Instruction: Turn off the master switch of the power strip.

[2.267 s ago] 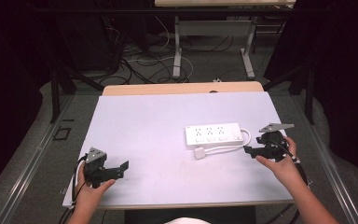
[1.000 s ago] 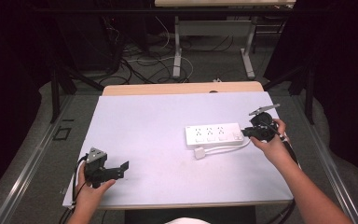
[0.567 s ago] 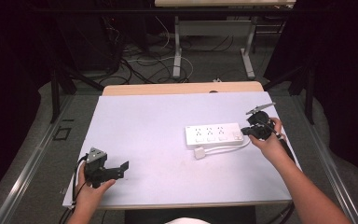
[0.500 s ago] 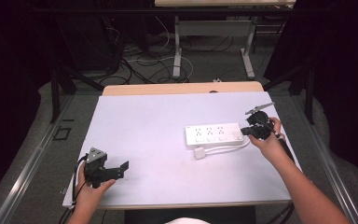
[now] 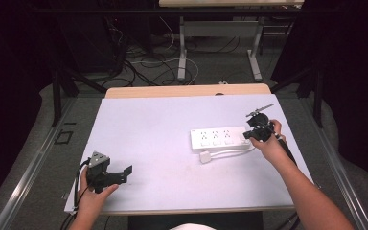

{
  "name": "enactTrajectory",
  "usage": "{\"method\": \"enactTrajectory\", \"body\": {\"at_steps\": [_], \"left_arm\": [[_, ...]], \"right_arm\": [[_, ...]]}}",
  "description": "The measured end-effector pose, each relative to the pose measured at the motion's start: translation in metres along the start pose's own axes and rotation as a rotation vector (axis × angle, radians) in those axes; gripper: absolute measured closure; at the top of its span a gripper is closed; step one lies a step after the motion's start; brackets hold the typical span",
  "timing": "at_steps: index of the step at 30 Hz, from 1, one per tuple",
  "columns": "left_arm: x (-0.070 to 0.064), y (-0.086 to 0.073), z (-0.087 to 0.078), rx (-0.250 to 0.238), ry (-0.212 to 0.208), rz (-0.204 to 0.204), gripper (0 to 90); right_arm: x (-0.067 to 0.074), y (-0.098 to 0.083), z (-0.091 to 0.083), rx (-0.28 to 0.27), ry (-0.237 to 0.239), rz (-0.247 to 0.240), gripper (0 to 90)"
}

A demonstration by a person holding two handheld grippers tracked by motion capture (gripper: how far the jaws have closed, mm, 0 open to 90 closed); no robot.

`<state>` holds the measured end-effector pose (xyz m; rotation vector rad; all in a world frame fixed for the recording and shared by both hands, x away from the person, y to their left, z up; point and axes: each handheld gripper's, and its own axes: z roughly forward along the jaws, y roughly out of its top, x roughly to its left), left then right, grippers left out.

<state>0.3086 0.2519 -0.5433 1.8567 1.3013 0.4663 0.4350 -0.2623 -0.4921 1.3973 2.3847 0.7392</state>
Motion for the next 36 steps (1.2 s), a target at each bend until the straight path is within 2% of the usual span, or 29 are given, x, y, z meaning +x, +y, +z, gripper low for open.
{"method": "enactTrajectory", "body": {"at_steps": [1,11,13,14,21,31,36], "left_arm": [[0.0,0.0,0.0,0.001,0.0,0.0,4.0],[0.001,0.0,0.0,0.002,0.0,0.001,4.0],[0.001,0.0,0.0,0.003,0.001,0.002,4.0],[0.001,0.0,0.0,0.003,0.0,0.002,4.0],[0.001,0.0,0.0,0.002,0.001,0.004,4.0],[0.001,0.0,-0.001,0.0,0.001,0.004,4.0],[0.001,0.0,0.0,0.001,0.0,0.005,4.0]], "right_arm": [[0.001,0.001,0.001,0.006,-0.005,0.012,90.0],[0.0,0.003,0.013,0.031,-0.007,0.024,90.0],[-0.001,0.003,0.015,0.033,-0.016,0.014,90.0],[0.0,0.004,0.016,0.036,-0.02,0.026,90.0],[-0.003,0.003,0.023,0.052,-0.031,0.029,90.0],[-0.004,0.003,0.026,0.061,-0.042,0.023,90.0],[-0.004,0.003,0.026,0.058,-0.032,0.042,90.0]]}}
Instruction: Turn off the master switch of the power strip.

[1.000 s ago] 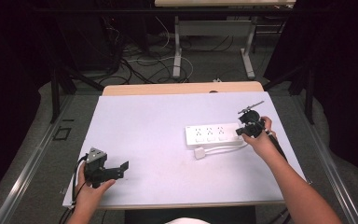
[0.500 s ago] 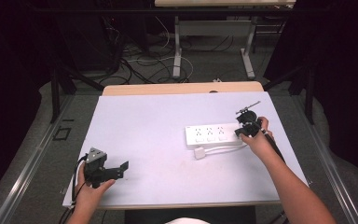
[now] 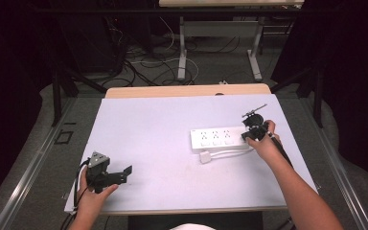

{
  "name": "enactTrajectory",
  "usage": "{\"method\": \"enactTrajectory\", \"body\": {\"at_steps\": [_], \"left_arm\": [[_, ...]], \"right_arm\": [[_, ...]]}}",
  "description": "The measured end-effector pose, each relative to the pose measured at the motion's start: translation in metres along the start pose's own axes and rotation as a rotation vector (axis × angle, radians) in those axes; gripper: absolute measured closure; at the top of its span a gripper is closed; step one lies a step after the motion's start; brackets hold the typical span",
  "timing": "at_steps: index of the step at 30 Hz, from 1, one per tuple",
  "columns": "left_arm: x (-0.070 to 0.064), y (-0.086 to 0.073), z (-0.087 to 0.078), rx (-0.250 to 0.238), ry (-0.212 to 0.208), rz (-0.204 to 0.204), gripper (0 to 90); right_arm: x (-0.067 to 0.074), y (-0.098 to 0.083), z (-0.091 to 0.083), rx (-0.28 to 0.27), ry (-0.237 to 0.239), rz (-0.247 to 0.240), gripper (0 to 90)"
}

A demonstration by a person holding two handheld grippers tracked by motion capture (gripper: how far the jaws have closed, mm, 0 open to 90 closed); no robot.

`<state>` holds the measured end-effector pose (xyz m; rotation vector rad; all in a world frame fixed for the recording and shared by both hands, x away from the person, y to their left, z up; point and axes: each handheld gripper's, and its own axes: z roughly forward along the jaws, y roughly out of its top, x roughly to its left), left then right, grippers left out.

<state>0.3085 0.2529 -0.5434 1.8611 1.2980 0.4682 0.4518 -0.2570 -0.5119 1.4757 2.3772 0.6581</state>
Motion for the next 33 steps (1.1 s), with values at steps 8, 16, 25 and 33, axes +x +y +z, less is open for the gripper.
{"method": "enactTrajectory", "body": {"at_steps": [8,16,25,33], "left_arm": [[-0.0011,0.0,-0.0002,0.002,-0.003,0.001,4.0],[0.0004,0.0,-0.0003,-0.001,0.0,0.0,4.0],[-0.0003,0.0001,0.0001,0.0,0.0,-0.003,4.0],[0.0003,-0.0001,-0.0003,-0.002,0.0,-0.001,4.0]], "right_arm": [[0.0006,-0.0009,0.0019,-0.003,-0.016,-0.013,90.0],[0.0039,0.0001,-0.0005,-0.024,-0.029,-0.024,90.0],[0.0008,-0.0001,-0.0006,-0.021,0.002,0.009,90.0],[-0.0017,0.0001,-0.0014,-0.008,-0.003,0.005,89.6]]}}
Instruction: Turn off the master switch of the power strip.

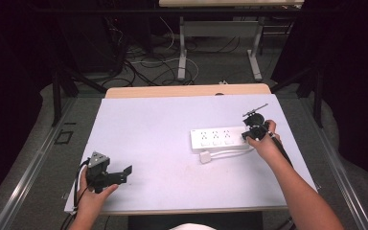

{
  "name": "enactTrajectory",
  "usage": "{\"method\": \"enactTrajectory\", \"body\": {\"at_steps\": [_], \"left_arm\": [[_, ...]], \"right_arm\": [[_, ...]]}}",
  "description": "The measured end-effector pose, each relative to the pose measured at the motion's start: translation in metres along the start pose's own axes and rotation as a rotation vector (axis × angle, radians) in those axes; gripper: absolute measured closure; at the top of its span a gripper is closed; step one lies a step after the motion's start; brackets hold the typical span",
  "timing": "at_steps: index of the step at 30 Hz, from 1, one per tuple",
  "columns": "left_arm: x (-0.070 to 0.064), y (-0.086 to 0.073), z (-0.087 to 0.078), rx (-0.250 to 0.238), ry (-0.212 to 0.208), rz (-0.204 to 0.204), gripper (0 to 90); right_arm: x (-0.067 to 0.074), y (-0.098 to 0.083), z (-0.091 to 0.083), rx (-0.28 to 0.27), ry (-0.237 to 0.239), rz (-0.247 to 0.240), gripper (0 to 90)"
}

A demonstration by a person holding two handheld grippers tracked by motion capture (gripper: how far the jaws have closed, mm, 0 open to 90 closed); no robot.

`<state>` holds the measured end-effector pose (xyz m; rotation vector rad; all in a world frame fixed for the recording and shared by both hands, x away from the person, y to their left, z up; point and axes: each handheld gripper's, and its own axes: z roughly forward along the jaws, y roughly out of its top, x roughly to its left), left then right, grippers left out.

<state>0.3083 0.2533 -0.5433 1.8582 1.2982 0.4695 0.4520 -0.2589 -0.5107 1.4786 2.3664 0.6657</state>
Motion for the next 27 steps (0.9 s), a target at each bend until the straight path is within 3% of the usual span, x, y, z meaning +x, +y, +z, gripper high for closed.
{"method": "enactTrajectory", "body": {"at_steps": [16,24,27], "left_arm": [[-0.0003,0.0,0.0001,-0.002,0.0,-0.002,4.0],[0.0001,0.0,-0.0001,-0.001,0.0,0.0,4.0],[0.0,0.0,0.0,-0.001,-0.001,0.0,4.0]], "right_arm": [[0.0001,-0.0001,0.0001,-0.014,-0.022,0.005,75.2],[-0.0008,0.0001,0.0005,-0.031,-0.029,0.031,57.1],[-0.0023,0.0004,-0.0018,-0.042,-0.049,0.043,43.2]]}}
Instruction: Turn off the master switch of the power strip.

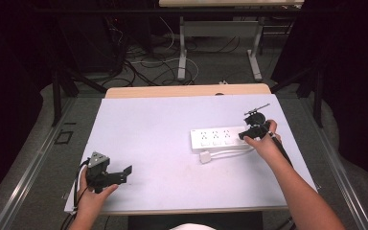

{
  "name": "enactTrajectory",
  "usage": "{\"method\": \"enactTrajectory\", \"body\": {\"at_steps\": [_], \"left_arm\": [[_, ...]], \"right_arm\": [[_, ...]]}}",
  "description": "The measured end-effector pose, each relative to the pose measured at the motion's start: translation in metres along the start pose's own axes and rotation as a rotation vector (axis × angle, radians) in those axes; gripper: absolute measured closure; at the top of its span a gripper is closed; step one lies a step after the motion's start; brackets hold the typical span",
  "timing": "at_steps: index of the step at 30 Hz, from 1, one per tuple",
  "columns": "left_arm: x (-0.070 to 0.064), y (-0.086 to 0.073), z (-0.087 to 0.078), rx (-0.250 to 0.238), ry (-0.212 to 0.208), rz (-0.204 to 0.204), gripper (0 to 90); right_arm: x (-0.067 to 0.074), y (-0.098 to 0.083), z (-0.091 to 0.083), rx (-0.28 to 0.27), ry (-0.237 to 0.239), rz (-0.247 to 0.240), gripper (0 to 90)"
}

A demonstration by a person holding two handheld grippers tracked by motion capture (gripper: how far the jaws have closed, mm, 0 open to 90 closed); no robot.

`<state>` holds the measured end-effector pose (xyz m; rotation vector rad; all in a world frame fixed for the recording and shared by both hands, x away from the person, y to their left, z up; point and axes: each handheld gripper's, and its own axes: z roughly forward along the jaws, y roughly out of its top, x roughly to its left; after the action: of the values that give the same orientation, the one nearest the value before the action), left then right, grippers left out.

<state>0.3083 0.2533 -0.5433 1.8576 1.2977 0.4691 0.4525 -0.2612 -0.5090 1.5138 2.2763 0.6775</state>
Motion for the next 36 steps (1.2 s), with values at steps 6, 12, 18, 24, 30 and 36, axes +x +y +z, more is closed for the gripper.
{"method": "enactTrajectory", "body": {"at_steps": [6,12,18,24,30,36], "left_arm": [[0.0,0.0,0.0001,-0.003,0.001,0.001,4.0],[-0.0001,0.0,0.0,-0.001,0.001,0.0,4.0],[-0.0002,0.0,0.0,-0.001,0.001,-0.001,4.0],[0.0,0.0,-0.0001,-0.003,0.001,0.001,4.0],[0.0,0.0,0.0,-0.004,0.001,0.001,4.0],[-0.0003,0.0,0.0,-0.003,0.001,-0.001,4.0]], "right_arm": [[-0.0034,0.0009,-0.0032,-0.027,-0.025,0.025,31.8],[-0.0075,0.0012,-0.0065,-0.057,-0.035,0.023,22.0],[-0.0086,0.0012,-0.0062,-0.069,-0.037,0.015,12.9],[-0.0076,0.001,-0.0041,-0.061,-0.047,0.015,0.0],[-0.0061,0.0006,-0.0035,-0.058,-0.057,0.005,0.0],[-0.0047,0.0007,-0.0028,-0.057,-0.059,0.001,0.0]]}}
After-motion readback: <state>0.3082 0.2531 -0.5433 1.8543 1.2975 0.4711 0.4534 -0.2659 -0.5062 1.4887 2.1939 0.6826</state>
